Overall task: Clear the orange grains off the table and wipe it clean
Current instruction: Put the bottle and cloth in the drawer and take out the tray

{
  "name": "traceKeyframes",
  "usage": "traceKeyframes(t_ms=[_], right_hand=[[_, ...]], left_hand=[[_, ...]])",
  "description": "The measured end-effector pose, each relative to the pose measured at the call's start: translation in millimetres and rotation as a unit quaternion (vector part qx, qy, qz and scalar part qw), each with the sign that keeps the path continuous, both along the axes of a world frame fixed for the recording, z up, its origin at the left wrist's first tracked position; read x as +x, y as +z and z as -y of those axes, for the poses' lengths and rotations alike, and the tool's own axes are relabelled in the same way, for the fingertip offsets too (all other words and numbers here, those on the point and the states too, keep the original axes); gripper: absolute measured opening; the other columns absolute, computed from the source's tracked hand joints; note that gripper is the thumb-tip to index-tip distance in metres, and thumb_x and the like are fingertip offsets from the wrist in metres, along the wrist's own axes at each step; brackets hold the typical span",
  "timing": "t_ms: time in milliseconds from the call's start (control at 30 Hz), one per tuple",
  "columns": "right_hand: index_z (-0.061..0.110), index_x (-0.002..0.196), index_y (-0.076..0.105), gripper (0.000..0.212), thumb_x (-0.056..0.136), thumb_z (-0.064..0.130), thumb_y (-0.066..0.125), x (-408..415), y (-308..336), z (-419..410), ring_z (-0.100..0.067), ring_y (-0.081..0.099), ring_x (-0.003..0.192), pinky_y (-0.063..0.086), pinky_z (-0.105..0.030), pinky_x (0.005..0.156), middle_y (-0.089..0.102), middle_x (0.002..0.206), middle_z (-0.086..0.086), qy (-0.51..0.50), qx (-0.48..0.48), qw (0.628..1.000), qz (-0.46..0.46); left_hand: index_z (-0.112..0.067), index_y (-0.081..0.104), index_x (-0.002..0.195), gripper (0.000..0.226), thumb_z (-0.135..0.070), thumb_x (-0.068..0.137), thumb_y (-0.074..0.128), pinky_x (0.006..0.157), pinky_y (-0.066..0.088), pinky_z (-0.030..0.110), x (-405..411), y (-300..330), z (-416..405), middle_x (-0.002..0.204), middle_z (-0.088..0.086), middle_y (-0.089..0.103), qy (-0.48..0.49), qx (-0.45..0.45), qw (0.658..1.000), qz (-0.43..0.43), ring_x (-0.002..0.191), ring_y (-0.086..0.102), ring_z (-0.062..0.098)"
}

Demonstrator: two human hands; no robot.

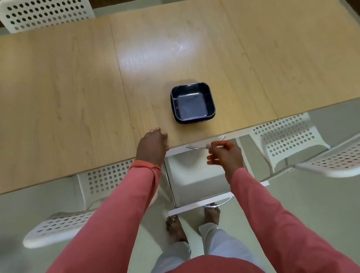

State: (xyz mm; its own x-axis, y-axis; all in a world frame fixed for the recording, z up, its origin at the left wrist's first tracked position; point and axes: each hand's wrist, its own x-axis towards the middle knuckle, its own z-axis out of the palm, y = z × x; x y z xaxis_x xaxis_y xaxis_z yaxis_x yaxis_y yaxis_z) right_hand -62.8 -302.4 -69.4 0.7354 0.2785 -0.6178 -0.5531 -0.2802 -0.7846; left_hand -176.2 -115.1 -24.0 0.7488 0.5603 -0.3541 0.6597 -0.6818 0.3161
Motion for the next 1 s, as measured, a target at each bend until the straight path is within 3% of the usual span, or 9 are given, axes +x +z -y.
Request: traceKeyframes(t_ms=[67, 133, 267, 333, 400, 667, 833, 900, 1000], right_hand=[[0.003, 0.093, 0.068, 0.019, 0.08, 0.007, 0.082, -12, -25, 16, -0.023, 0.065, 0.057, 0.061, -0.038, 0.06, 0.07, 0.081, -0.02, 0.106, -0.096, 0.99, 0.004], [0.007, 0.086, 0.069, 0.02, 0.076, 0.013, 0.086, -24, -51, 29, -0.021, 0.067, 0.059, 0.062, -0.035, 0.061, 0.073, 0.08, -0.016, 0.242, -0.194, 0.951, 0.016], [0.02, 0.083, 0.072, 0.022, 0.071, 0.029, 0.088, -38, -85, 42, -0.02, 0.07, 0.087, 0.055, -0.026, 0.079, 0.074, 0.095, -0.003, 0.488, -0.344, 0.8, 0.06], [0.018, 0.093, 0.075, 0.022, 0.075, 0.027, 0.083, -42, -90, 42, -0.024, 0.068, 0.097, 0.055, -0.027, 0.085, 0.074, 0.103, -0.006, 0.539, -0.376, 0.749, 0.08], [0.014, 0.1, 0.073, 0.025, 0.078, 0.023, 0.081, -42, -93, 41, -0.028, 0.067, 0.099, 0.055, -0.03, 0.086, 0.072, 0.104, -0.01, 0.552, -0.382, 0.735, 0.098], [0.006, 0.103, 0.067, 0.028, 0.088, 0.029, 0.073, -41, -96, 24, -0.034, 0.065, 0.101, 0.052, -0.033, 0.082, 0.069, 0.108, -0.017, 0.44, -0.395, 0.794, 0.142], [0.008, 0.112, 0.064, 0.024, 0.089, 0.014, 0.065, -30, -91, -15, -0.036, 0.061, 0.112, 0.049, -0.033, 0.09, 0.065, 0.118, -0.016, 0.197, -0.345, 0.915, 0.073], [0.012, 0.113, 0.06, 0.023, 0.091, 0.013, 0.059, -18, -94, -27, -0.034, 0.062, 0.111, 0.052, -0.034, 0.094, 0.063, 0.122, -0.013, 0.119, -0.3, 0.946, 0.016], [0.016, 0.126, 0.054, 0.027, 0.1, 0.02, 0.051, 0, -102, -33, -0.025, 0.059, 0.119, 0.051, -0.035, 0.1, 0.06, 0.133, -0.01, 0.182, -0.264, 0.947, -0.009]], left_hand=[[0.001, 0.056, 0.126, 0.036, -0.004, 0.09, 0.056, 0.096, 0.048, 0.045, 0, -1, -1, 0.13, 0.016, 0.058, 0.001, 0.002, 1.0, 0.005, 0.121, 0.053, 0.033], [0.002, 0.057, 0.125, 0.036, -0.003, 0.09, 0.057, 0.095, 0.049, 0.045, -1, -3, -1, 0.129, 0.016, 0.058, 0.003, 0.001, 1.0, 0.008, 0.118, 0.055, 0.033], [0.002, 0.057, 0.124, 0.035, -0.006, 0.09, 0.059, 0.096, 0.048, 0.044, 1, -4, -1, 0.129, 0.019, 0.058, 0.004, 0.014, 1.0, 0.006, 0.118, 0.054, 0.035], [0.001, 0.056, 0.127, 0.037, -0.007, 0.091, 0.06, 0.098, 0.047, 0.044, 1, -4, -1, 0.131, 0.019, 0.056, 0.004, 0.018, 1.0, 0.004, 0.121, 0.053, 0.035], [0.0, 0.056, 0.128, 0.039, -0.008, 0.09, 0.06, 0.099, 0.046, 0.043, 1, -5, -1, 0.133, 0.02, 0.055, 0.005, 0.02, 1.0, 0.002, 0.123, 0.052, 0.035], [-0.001, 0.054, 0.13, 0.04, -0.005, 0.09, 0.059, 0.099, 0.046, 0.043, 2, -1, -1, 0.134, 0.022, 0.053, 0.008, 0.009, 1.0, -0.003, 0.123, 0.052, 0.035], [-0.001, 0.054, 0.131, 0.041, -0.006, 0.091, 0.058, 0.098, 0.046, 0.044, 2, -1, -2, 0.133, 0.018, 0.055, 0.009, 0.009, 1.0, -0.003, 0.124, 0.051, 0.034], [-0.001, 0.054, 0.131, 0.04, -0.006, 0.091, 0.057, 0.099, 0.045, 0.044, 2, -1, -2, 0.135, 0.019, 0.053, 0.006, 0.013, 1.0, -0.004, 0.123, 0.051, 0.034], [-0.005, 0.054, 0.132, 0.041, -0.01, 0.092, 0.059, 0.099, 0.045, 0.041, 2, -2, -2, 0.137, 0.02, 0.05, 0.006, 0.017, 1.0, -0.008, 0.121, 0.053, 0.033]])
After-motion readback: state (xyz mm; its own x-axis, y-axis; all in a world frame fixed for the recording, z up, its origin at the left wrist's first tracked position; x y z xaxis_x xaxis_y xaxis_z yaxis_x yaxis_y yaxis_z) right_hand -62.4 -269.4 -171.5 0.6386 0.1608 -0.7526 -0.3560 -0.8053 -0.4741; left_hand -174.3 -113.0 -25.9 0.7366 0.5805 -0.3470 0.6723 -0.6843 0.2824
